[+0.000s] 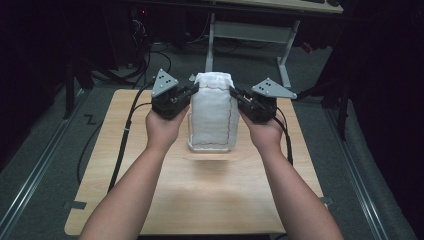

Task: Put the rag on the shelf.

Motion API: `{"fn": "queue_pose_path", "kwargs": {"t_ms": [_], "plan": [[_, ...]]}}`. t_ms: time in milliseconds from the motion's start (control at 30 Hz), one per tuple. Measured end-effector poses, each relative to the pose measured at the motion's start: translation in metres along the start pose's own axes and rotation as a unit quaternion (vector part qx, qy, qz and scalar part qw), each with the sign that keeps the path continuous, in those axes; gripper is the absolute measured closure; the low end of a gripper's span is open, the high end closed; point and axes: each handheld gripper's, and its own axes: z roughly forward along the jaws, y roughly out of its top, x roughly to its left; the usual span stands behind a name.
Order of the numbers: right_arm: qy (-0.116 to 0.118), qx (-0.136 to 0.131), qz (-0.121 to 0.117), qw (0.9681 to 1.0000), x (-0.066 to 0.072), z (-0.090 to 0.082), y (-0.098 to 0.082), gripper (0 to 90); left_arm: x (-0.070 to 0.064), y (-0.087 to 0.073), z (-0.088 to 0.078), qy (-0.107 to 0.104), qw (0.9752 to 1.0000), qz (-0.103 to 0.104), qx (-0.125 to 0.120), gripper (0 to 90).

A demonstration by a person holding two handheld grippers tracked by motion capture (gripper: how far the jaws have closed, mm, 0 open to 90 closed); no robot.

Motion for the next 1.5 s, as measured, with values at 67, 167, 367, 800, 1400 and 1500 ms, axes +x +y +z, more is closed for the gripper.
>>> {"fn": "queue_pose_path", "kwargs": {"t_ms": [67,167,367,800,1400,1500], "plan": [[-0.001,-0.002,0.005,1.0000,-0.004,0.004,0.002,82.7,0.004,0.004,0.004,-0.001,1.0000,-0.002,-0.003,86.2],[-0.002,-0.005,0.008,1.0000,-0.011,0.011,0.005,82.7,0.009,0.009,0.011,0.001,0.9999,-0.004,-0.014,86.2],[-0.001,-0.010,0.016,0.9998,-0.022,0.023,0.013,82.7,0.022,0.014,0.029,0.009,0.9998,-0.010,-0.012,86.2],[-0.010,0.016,0.018,0.9997,-0.042,0.053,0.006,82.6,0.041,0.000,0.063,0.027,0.9992,-0.028,0.012,85.9],[0.017,0.121,0.050,0.9913,-0.062,0.100,-0.030,82.2,0.064,-0.047,0.093,0.026,0.9887,-0.066,0.132,85.5],[0.017,0.131,0.049,0.9901,-0.061,0.104,-0.035,82.0,0.066,-0.053,0.093,0.027,0.9871,-0.072,0.140,85.6]]}}
